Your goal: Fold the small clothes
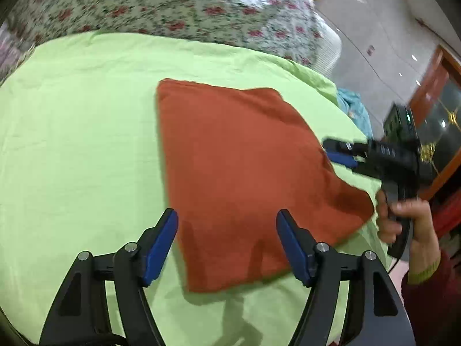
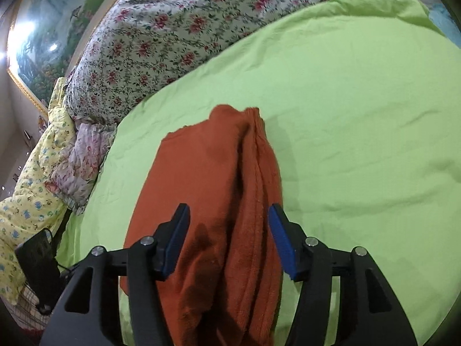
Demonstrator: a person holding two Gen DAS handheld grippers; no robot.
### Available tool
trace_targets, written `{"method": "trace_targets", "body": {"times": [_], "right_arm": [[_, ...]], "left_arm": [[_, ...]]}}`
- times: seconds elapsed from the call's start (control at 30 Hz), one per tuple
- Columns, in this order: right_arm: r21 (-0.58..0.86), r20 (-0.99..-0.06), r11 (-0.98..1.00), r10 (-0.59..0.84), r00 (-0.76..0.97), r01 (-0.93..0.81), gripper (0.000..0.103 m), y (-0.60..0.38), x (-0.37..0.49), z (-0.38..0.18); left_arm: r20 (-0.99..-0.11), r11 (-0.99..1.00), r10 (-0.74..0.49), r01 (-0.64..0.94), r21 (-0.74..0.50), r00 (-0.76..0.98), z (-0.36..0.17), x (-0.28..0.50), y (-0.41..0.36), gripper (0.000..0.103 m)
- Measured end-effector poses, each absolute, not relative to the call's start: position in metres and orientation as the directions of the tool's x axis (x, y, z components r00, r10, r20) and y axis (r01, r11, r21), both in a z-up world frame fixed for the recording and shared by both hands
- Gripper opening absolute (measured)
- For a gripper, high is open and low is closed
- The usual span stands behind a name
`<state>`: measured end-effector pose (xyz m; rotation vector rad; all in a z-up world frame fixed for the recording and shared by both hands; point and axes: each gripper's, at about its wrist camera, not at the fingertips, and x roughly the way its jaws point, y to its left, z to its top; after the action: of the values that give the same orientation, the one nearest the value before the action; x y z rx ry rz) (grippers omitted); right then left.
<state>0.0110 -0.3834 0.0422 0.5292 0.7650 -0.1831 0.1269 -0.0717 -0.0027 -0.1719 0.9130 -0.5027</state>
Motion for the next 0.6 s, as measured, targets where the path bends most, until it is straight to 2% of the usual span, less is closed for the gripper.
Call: {"method": "trace_targets", "body": {"times": [0.03,0.07,0.13,0.33,0.6], "right_arm": [[0.389,-0.708,0.852,0.034,0.705,0.35,0.06,-0.385,0.012,0.038],[0.39,-0.714,0.85,0.038,0.699,0.353,0.062,-0.385,0.013,0.035],[0.394,-0.724,0.847,0.047,0.689,0.357,0.065,-0.387,0.015,0.03],[0.432,-0.73,0.83,0.094,0.677,0.352,0.065,-0.396,0.025,0.016],[0.471,-0.717,0.819,0.14,0.683,0.327,0.066,-0.404,0.038,0.009]], "left_arm": [[-0.718,0.871,-0.488,0.327,-0.366,0.497,-0.005,0.134,-0.068,0.081],[-0.722,0.867,-0.496,0.311,-0.389,0.482,-0.009,0.136,-0.065,0.082],[-0.738,0.861,-0.509,0.267,-0.433,0.444,-0.02,0.16,-0.06,0.082],[-0.73,0.809,-0.583,0.176,-0.56,0.358,-0.046,0.205,-0.055,0.082],[-0.728,0.806,-0.59,0.206,-0.554,0.348,-0.051,0.226,-0.072,0.081]]}}
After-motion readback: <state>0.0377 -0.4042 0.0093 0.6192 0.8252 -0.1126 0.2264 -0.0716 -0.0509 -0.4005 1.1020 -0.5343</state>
